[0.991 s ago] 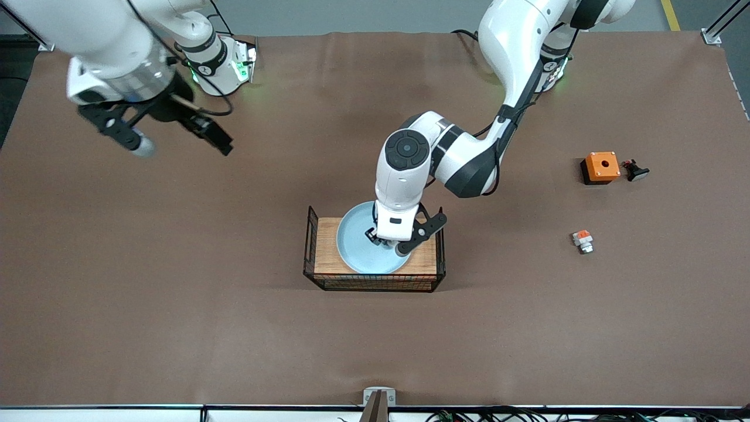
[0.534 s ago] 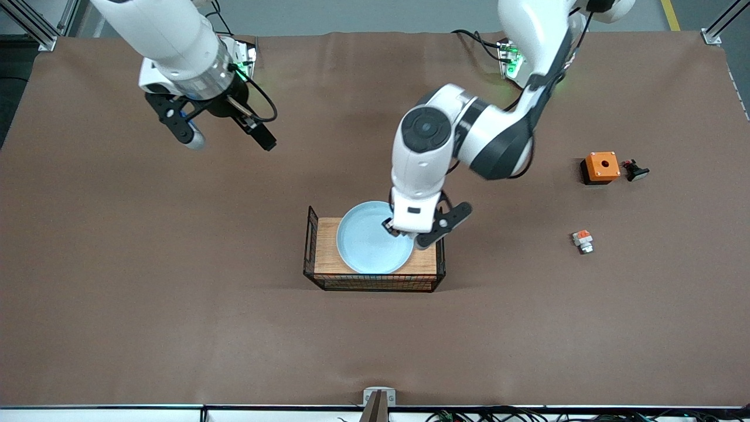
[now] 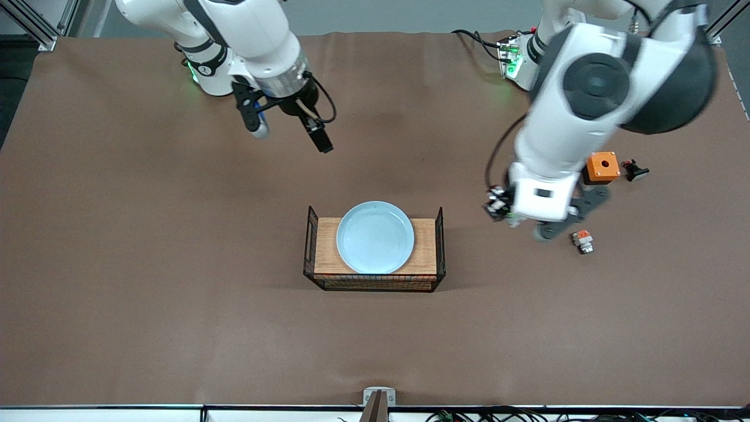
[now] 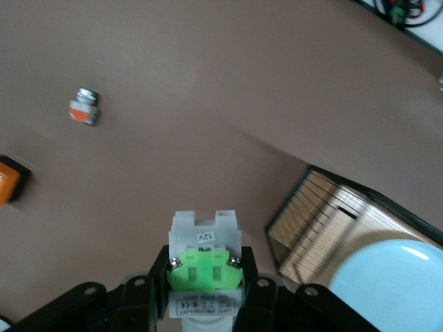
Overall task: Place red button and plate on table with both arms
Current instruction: 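Lower the green button by the red button while the right gripper nears the plate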
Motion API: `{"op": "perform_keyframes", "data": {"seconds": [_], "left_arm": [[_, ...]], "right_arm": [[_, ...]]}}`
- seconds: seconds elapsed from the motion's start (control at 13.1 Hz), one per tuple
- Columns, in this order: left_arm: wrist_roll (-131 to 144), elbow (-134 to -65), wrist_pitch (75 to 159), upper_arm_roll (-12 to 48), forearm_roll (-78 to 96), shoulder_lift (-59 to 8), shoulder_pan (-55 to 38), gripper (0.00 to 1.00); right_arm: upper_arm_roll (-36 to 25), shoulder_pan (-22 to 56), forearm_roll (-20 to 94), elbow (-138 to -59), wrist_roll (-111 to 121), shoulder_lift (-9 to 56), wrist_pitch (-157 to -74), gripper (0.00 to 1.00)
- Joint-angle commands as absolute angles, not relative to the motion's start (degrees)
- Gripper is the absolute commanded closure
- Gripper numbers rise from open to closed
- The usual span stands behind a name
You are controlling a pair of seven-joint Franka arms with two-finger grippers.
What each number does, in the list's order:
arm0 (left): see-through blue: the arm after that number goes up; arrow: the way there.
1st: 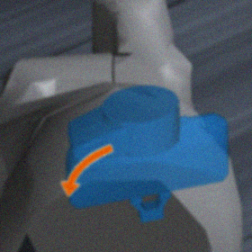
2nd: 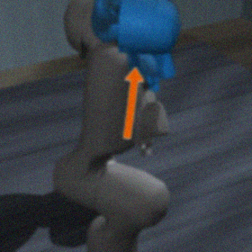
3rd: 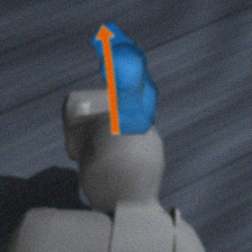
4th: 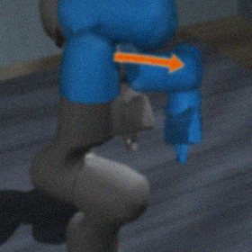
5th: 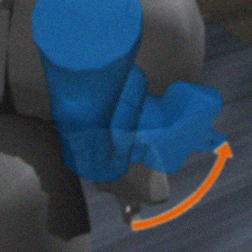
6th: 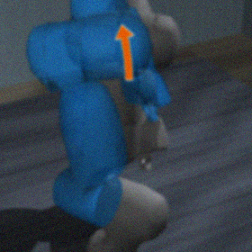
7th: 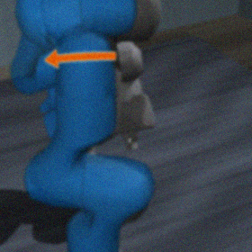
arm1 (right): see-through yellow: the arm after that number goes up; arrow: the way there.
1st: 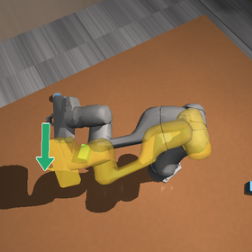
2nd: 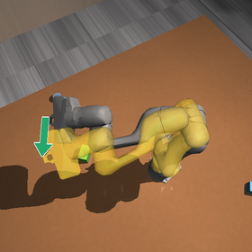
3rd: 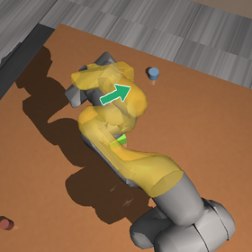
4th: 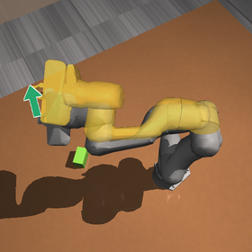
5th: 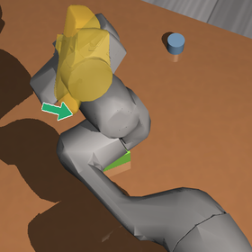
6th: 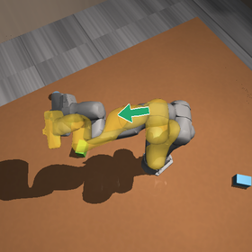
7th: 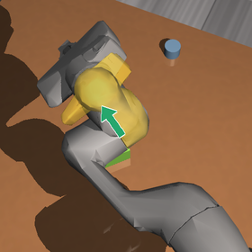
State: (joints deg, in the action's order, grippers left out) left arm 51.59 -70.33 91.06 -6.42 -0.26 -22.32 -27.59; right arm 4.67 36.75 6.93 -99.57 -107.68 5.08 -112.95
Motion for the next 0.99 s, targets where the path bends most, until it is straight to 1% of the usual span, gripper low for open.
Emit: {"op": "perform_keyframes", "data": {"seconds": [0.0, 0.15, 0.3, 0.46, 0.76, 0.91], "left_arm": [[42.23, -76.88, 90.79, -6.06, 0.53, -18.64, -22.43, 0.98], [37.90, -78.92, 90.79, -6.06, 0.44, -18.46, -18.47, 0.98], [33.86, -81.55, 92.01, -6.15, 0.00, -18.54, -15.83, 0.98], [31.04, -85.67, 95.34, -6.15, 0.00, -18.89, -12.67, 0.98], [24.53, -98.41, 108.42, -6.24, -0.44, -19.16, -7.57, 0.97], [21.72, -102.90, 114.49, -6.33, -0.53, -19.60, -6.42, 0.97]], "right_arm": [[3.96, 39.54, 2.66, -96.52, -113.54, 10.26, -115.05, 0.01], [3.96, 41.74, -0.95, -93.44, -120.11, 14.57, -114.96, 0.01], [3.96, 42.62, -3.24, -88.53, -125.14, 19.49, -114.96, 0.01], [3.96, 43.15, -3.60, -84.57, -126.82, 23.62, -114.87, 0.02], [3.60, 43.16, -3.69, -78.85, -126.83, 29.61, -114.96, 0.02], [3.60, 42.80, -3.60, -78.49, -126.74, 31.11, -115.14, 0.03]]}}
